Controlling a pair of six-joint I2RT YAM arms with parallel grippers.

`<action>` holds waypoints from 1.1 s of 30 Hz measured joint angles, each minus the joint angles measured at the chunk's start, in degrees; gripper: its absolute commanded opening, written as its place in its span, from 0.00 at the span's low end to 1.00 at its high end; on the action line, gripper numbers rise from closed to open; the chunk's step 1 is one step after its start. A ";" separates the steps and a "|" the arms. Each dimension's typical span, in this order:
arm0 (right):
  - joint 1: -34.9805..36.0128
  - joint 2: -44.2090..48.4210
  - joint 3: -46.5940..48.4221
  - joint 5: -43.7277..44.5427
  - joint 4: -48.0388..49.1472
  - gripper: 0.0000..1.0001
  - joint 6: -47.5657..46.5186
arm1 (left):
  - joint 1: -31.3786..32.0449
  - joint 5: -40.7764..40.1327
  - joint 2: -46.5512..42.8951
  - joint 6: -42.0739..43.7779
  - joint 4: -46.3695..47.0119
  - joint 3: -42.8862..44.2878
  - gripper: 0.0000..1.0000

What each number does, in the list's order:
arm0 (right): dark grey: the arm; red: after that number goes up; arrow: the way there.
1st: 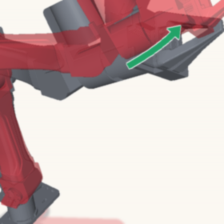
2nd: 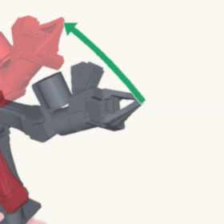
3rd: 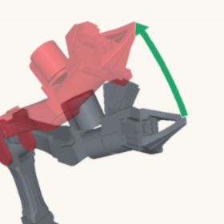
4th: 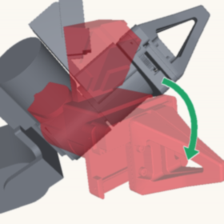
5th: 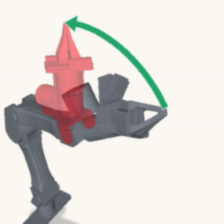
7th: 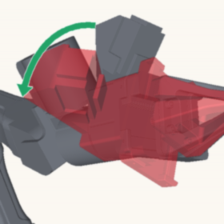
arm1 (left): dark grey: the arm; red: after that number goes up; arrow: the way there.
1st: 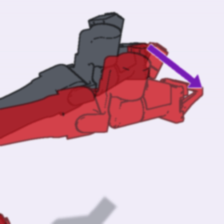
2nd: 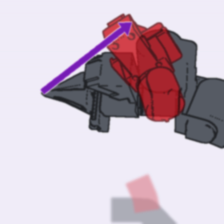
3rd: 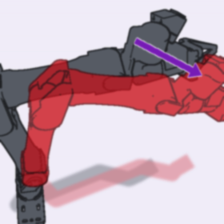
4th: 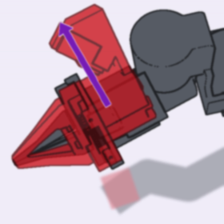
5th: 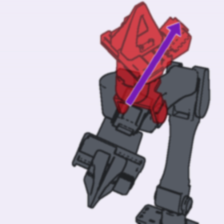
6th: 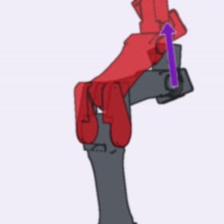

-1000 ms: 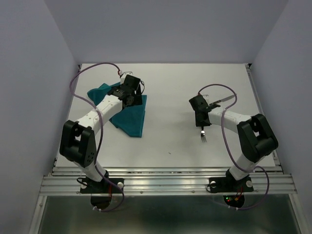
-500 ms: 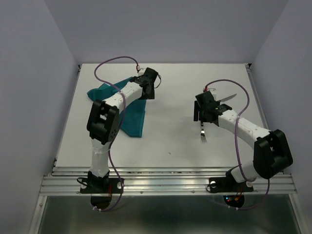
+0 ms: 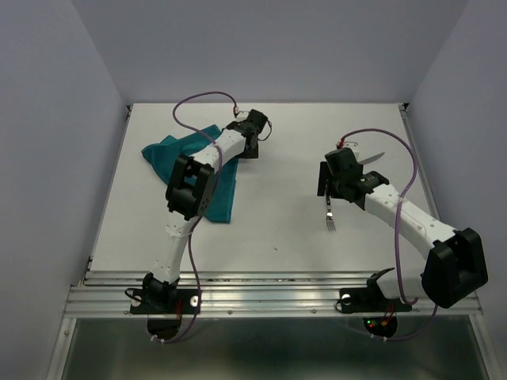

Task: Fold the napkin into a case and place the utensils inside
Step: Pick up the crumpled napkin from the center of the board.

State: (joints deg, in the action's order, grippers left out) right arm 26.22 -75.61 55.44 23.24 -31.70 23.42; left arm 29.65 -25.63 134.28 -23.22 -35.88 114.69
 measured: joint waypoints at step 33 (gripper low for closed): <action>0.00 0.00 -0.13 -1.27 -1.38 0.77 1.46 | -3.67 7.34 1.95 0.39 6.82 -1.64 0.51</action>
State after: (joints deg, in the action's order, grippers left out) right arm 26.22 -75.61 55.31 21.98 -33.08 24.88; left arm 25.98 -18.28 136.22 -22.83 -29.06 113.06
